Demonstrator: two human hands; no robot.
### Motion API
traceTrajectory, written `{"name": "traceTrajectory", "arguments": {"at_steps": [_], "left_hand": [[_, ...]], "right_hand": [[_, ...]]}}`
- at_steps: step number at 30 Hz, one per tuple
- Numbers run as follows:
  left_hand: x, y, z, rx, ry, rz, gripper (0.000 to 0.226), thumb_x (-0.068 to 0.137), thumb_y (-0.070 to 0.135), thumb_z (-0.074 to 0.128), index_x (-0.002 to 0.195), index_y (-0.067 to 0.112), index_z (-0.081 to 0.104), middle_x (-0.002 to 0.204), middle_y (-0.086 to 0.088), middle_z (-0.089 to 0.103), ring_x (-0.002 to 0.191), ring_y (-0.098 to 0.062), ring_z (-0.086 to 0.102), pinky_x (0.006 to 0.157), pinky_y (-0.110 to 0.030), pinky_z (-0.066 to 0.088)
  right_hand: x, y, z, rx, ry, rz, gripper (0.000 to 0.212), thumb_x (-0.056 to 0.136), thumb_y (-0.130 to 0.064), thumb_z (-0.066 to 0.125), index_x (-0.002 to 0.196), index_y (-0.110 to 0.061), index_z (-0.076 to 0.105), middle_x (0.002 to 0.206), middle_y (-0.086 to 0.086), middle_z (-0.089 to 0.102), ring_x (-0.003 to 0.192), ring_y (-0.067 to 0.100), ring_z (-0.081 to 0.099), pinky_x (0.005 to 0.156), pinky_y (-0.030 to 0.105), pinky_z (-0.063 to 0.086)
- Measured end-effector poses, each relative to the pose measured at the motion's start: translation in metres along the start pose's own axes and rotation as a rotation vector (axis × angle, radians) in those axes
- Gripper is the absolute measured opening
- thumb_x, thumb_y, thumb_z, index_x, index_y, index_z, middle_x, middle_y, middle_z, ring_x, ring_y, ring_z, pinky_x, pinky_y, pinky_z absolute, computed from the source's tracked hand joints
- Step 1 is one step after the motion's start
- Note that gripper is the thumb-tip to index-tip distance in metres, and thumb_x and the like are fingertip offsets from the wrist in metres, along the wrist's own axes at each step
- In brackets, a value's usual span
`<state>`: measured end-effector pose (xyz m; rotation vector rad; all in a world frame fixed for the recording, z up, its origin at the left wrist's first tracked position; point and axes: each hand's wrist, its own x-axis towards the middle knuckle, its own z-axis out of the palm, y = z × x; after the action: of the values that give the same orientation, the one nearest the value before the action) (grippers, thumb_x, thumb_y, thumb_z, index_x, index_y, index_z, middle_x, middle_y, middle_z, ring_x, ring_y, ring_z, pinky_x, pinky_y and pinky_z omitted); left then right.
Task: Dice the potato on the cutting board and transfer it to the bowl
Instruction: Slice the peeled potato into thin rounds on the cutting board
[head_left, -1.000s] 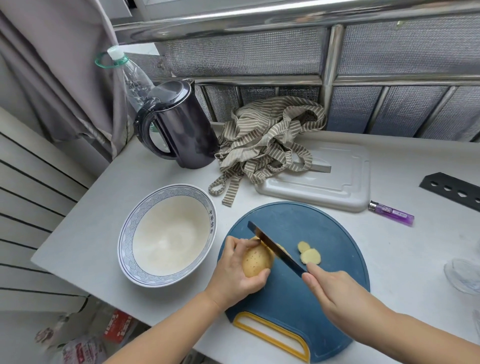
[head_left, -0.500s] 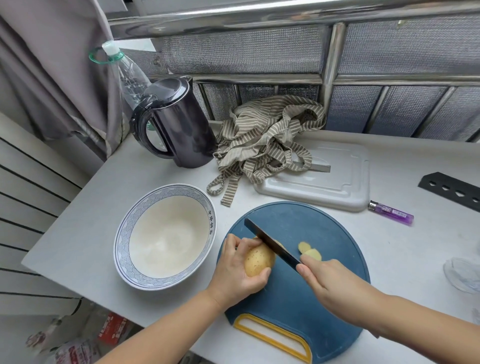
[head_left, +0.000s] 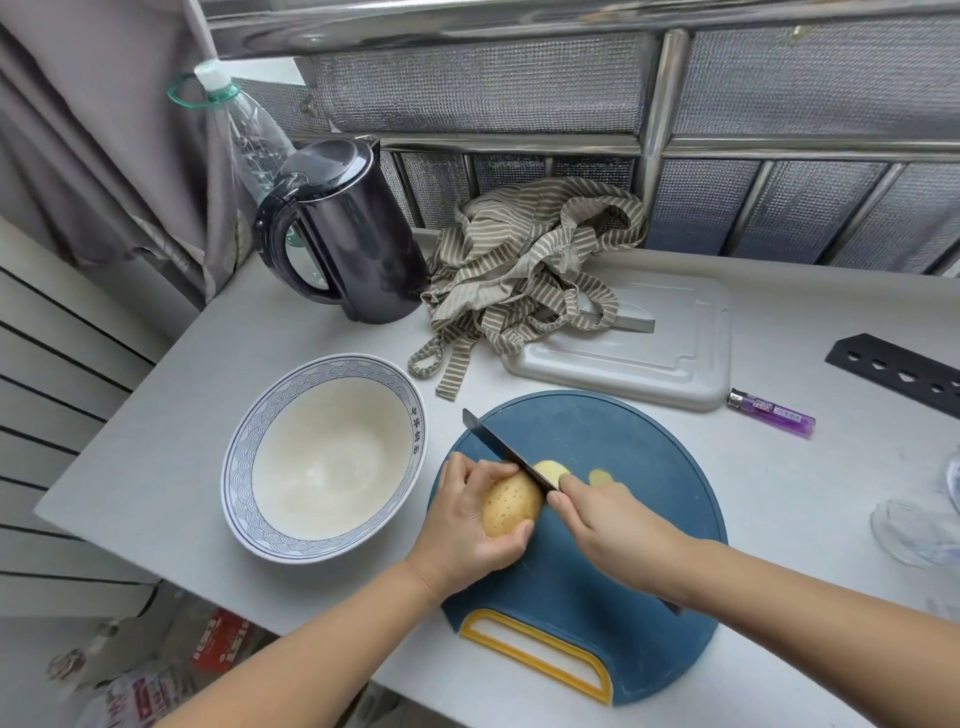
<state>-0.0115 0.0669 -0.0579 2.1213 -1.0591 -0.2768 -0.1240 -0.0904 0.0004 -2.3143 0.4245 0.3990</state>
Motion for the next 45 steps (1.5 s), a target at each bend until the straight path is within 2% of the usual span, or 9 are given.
{"name": "traceTrajectory", "arguments": {"at_steps": [4, 7, 9, 19, 26, 29, 34, 41, 45], "left_hand": [[-0.001, -0.001, -0.001, -0.007, -0.014, 0.013, 0.052, 0.068, 0.049, 0.065, 0.115, 0.041, 0.045, 0.101, 0.001, 0.041, 0.099, -0.012, 0.049, 0.094, -0.012, 0.034], [-0.001, -0.003, -0.002, -0.010, -0.018, 0.021, 0.053, 0.067, 0.050, 0.065, 0.116, 0.043, 0.044, 0.102, 0.002, 0.040, 0.101, -0.006, 0.046, 0.094, -0.009, 0.033], [-0.002, -0.005, -0.002, -0.008, -0.031, 0.039, 0.054, 0.068, 0.051, 0.065, 0.117, 0.042, 0.044, 0.103, 0.002, 0.040, 0.101, -0.003, 0.044, 0.094, -0.008, 0.032], [0.002, -0.005, -0.001, -0.014, -0.013, 0.053, 0.054, 0.068, 0.049, 0.064, 0.117, 0.037, 0.046, 0.100, -0.003, 0.042, 0.096, -0.007, 0.045, 0.092, -0.007, 0.032], [0.000, -0.004, 0.000, 0.003, 0.003, 0.068, 0.055, 0.068, 0.046, 0.065, 0.119, 0.033, 0.047, 0.099, -0.002, 0.042, 0.094, -0.008, 0.044, 0.094, -0.007, 0.031], [0.000, -0.002, 0.000, 0.010, -0.001, 0.065, 0.054, 0.069, 0.046, 0.064, 0.118, 0.034, 0.047, 0.099, 0.000, 0.041, 0.094, -0.009, 0.044, 0.094, -0.006, 0.029], [-0.001, -0.001, -0.001, 0.013, 0.003, 0.048, 0.054, 0.068, 0.047, 0.064, 0.118, 0.036, 0.047, 0.102, 0.012, 0.037, 0.096, -0.004, 0.044, 0.094, -0.006, 0.030], [-0.001, 0.001, -0.004, -0.012, -0.017, 0.007, 0.054, 0.067, 0.050, 0.064, 0.116, 0.031, 0.052, 0.106, 0.017, 0.036, 0.105, 0.006, 0.042, 0.092, -0.002, 0.028], [-0.001, 0.000, -0.004, 0.015, -0.014, 0.012, 0.059, 0.067, 0.049, 0.063, 0.117, 0.020, 0.057, 0.105, 0.017, 0.035, 0.104, 0.008, 0.042, 0.092, -0.002, 0.029]], "right_hand": [[-0.010, 0.003, 0.005, 0.043, 0.010, -0.029, 0.032, 0.105, -0.038, 0.022, 0.085, -0.016, 0.036, 0.072, 0.004, 0.045, 0.090, 0.031, 0.050, 0.079, 0.042, 0.042], [-0.023, 0.015, 0.010, 0.055, 0.029, -0.023, 0.034, 0.104, -0.041, 0.023, 0.082, -0.018, 0.035, 0.071, 0.002, 0.044, 0.068, 0.019, 0.044, 0.059, 0.027, 0.033], [-0.031, 0.020, 0.011, 0.055, 0.027, -0.016, 0.034, 0.103, -0.041, 0.024, 0.081, -0.018, 0.034, 0.066, 0.000, 0.041, 0.059, 0.015, 0.036, 0.055, 0.027, 0.029], [-0.020, 0.019, 0.012, 0.005, -0.002, -0.015, 0.033, 0.104, -0.041, 0.022, 0.076, -0.025, 0.029, 0.067, 0.001, 0.042, 0.060, 0.018, 0.039, 0.061, 0.038, 0.032], [-0.010, 0.014, 0.013, 0.013, -0.007, -0.038, 0.032, 0.105, -0.037, 0.024, 0.088, -0.014, 0.038, 0.067, 0.001, 0.042, 0.065, 0.022, 0.041, 0.062, 0.038, 0.029], [-0.007, 0.012, 0.009, -0.003, -0.043, -0.032, 0.031, 0.105, -0.037, 0.025, 0.091, -0.013, 0.039, 0.069, -0.001, 0.041, 0.072, 0.024, 0.045, 0.068, 0.039, 0.036], [-0.003, 0.009, 0.003, -0.046, -0.079, -0.048, 0.028, 0.105, -0.035, 0.026, 0.091, -0.014, 0.038, 0.072, -0.001, 0.040, 0.074, 0.022, 0.043, 0.068, 0.037, 0.034], [-0.030, 0.026, 0.012, -0.046, -0.065, -0.036, 0.028, 0.104, -0.038, 0.027, 0.088, -0.016, 0.035, 0.069, -0.001, 0.042, 0.062, 0.017, 0.040, 0.061, 0.036, 0.027], [-0.033, 0.032, 0.017, -0.109, -0.078, 0.000, 0.020, 0.102, -0.031, 0.038, 0.095, -0.013, 0.037, 0.073, 0.000, 0.045, 0.070, 0.024, 0.046, 0.063, 0.037, 0.036]]}}
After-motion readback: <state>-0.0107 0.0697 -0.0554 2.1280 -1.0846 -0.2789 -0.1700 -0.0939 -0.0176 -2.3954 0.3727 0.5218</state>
